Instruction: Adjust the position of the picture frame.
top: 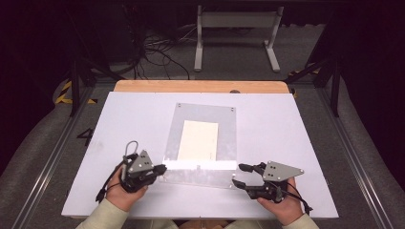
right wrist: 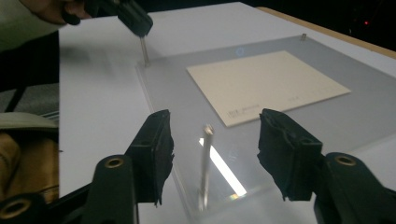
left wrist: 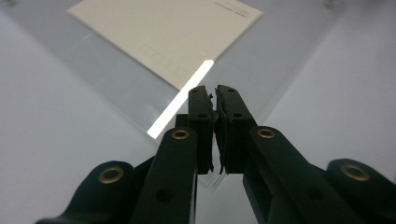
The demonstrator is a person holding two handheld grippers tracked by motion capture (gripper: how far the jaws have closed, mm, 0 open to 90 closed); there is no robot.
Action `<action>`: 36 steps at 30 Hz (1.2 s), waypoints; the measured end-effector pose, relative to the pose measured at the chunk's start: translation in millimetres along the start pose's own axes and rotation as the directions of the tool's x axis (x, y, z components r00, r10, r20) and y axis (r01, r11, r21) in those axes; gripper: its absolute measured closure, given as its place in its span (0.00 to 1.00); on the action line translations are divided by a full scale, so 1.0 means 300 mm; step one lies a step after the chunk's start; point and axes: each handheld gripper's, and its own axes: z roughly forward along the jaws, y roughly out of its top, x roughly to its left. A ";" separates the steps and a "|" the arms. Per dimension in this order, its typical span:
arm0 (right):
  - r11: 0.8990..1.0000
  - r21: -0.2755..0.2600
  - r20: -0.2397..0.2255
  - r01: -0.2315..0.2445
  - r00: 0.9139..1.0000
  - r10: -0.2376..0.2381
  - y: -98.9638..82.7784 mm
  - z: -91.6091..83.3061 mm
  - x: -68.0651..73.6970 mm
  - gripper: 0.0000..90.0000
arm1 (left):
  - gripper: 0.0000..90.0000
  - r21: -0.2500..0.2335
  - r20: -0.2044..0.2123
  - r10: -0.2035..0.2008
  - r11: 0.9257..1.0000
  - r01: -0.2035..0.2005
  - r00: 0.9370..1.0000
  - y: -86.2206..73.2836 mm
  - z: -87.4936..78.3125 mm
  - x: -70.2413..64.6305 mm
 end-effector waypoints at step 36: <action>0.971 0.208 0.342 -0.122 0.939 0.044 0.001 -0.143 -0.229 0.94 | 0.74 -0.111 0.161 -0.028 0.993 0.047 0.987 0.057 -0.002 -0.054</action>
